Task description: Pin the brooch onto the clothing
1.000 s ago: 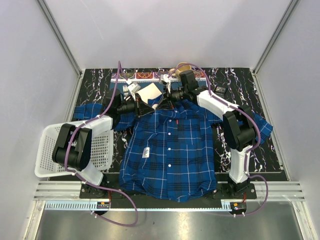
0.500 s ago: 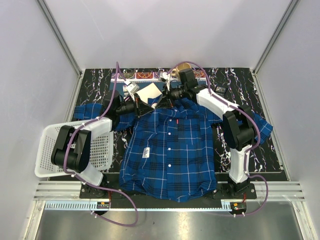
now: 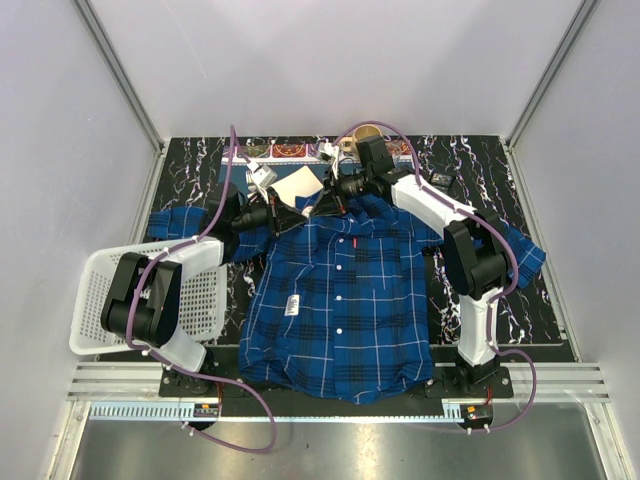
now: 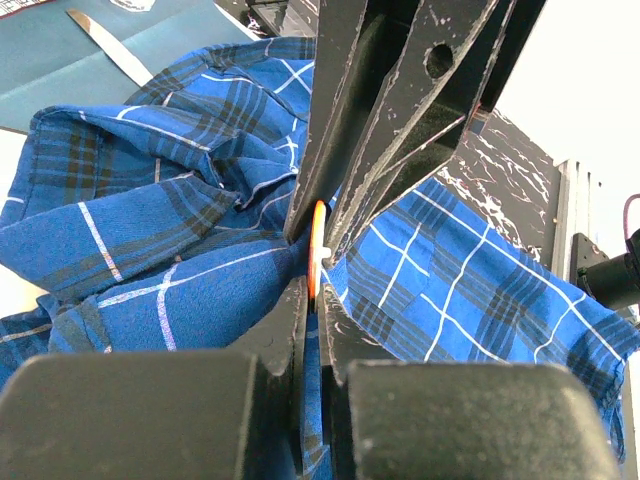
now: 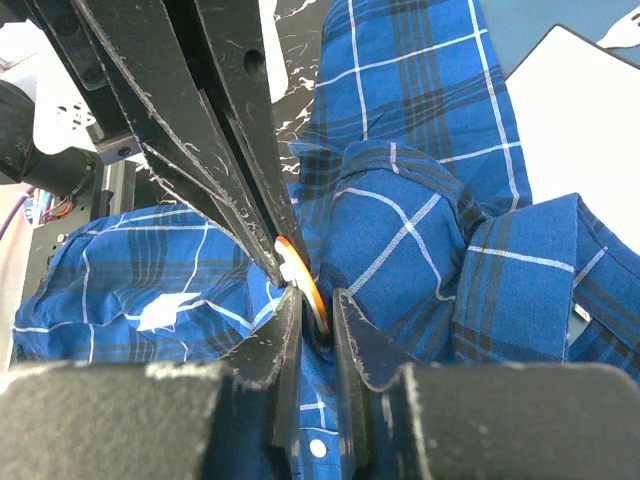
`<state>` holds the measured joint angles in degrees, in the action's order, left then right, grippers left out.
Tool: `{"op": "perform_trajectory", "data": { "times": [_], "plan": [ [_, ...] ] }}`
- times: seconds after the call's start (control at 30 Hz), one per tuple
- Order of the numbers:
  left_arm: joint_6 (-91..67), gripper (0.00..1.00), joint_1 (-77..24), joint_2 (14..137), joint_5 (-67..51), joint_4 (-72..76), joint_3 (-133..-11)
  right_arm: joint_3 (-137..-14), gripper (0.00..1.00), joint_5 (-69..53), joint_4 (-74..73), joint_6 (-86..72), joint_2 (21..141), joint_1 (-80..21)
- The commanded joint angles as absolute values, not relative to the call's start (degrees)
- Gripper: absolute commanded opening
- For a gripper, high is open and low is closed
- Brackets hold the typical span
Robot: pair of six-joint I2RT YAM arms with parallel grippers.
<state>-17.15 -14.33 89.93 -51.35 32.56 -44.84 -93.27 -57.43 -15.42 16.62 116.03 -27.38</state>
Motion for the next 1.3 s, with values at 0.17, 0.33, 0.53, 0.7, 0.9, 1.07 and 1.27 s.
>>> {"op": "perform_trajectory", "data": {
  "times": [0.17,0.33,0.53,0.7,0.9,1.07,1.27],
  "plan": [
    [-20.21,0.0,-15.91,87.36,-56.34,36.21,-43.94,-95.01,0.28,-52.38,-10.64,19.33,115.49,-25.67],
    [-20.31,0.0,-15.91,87.71,-55.2,36.04,-43.86,-93.87,0.34,-54.76,-9.41,19.77,114.52,-24.96],
    [-17.85,0.0,-15.64,87.63,-54.41,32.97,-44.21,-94.22,0.43,-56.07,-9.32,19.86,114.43,-24.43],
    [-15.13,0.0,-15.29,87.28,-51.6,29.1,-45.35,-93.25,0.63,-59.23,-8.61,20.3,113.12,-24.26],
    [-9.15,0.0,-15.29,85.87,-43.87,18.48,-48.34,-94.92,0.84,-58.19,-10.89,17.58,112.23,-22.5],
    [2.52,0.0,-15.82,86.48,-30.81,5.39,-54.04,-99.48,0.86,-52.83,-20.97,18.28,114.25,-18.9],
    [19.05,0.0,-19.68,87.45,-17.59,0.44,-57.66,-104.5,0.86,-47.12,-31.9,17.67,118.73,-13.1]
  ]
}}
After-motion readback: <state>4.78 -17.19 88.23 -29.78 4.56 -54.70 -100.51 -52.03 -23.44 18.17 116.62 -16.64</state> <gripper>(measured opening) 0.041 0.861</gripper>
